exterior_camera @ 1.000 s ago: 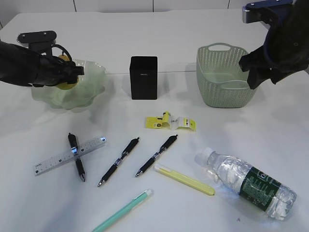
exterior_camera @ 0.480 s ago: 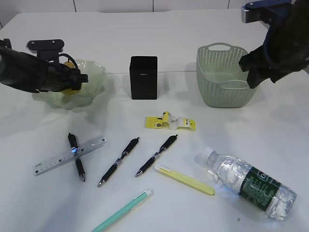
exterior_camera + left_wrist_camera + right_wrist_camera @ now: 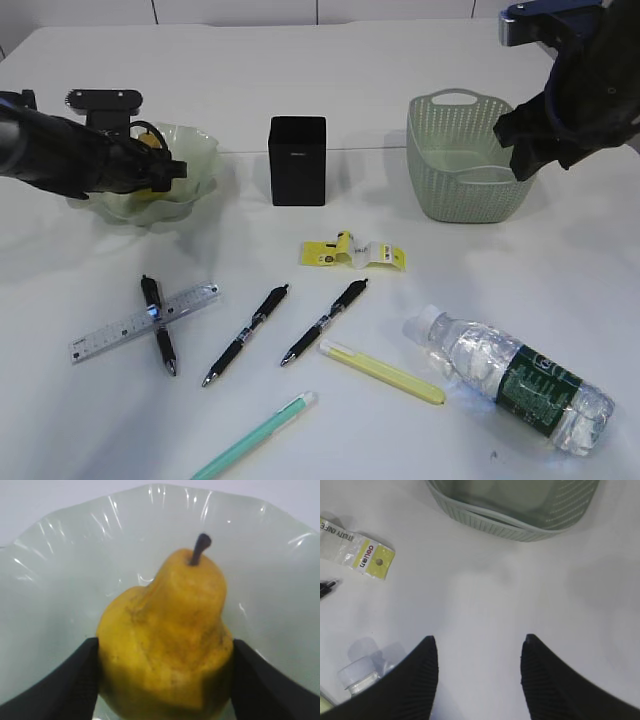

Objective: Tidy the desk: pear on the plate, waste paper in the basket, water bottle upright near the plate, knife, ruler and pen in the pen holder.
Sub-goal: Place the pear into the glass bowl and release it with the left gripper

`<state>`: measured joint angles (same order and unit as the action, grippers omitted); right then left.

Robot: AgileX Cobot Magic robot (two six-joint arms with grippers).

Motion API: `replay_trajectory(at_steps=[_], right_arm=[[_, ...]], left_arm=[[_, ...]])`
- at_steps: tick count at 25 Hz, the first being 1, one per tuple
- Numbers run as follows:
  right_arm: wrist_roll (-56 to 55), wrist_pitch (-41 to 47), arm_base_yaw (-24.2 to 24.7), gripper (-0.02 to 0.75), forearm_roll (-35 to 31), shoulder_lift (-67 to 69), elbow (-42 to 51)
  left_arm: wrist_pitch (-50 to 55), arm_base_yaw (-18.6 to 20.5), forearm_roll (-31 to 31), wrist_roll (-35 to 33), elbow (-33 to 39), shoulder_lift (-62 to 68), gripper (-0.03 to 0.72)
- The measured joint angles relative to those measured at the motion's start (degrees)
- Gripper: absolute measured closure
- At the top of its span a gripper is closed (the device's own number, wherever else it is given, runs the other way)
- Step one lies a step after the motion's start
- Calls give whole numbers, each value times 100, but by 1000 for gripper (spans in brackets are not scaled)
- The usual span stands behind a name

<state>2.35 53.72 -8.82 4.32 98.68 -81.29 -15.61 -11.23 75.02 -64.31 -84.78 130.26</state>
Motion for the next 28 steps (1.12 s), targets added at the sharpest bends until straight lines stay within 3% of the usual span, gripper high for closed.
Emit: replay_trajectory(at_steps=[16,28], right_arm=[[7,-11,0,311,0,0,0],[21,-11,0,311,0,0,0]], left_arm=[[-9,0,-205,0,-13,56,174],[110,0,-194,-22,-24,56,101]])
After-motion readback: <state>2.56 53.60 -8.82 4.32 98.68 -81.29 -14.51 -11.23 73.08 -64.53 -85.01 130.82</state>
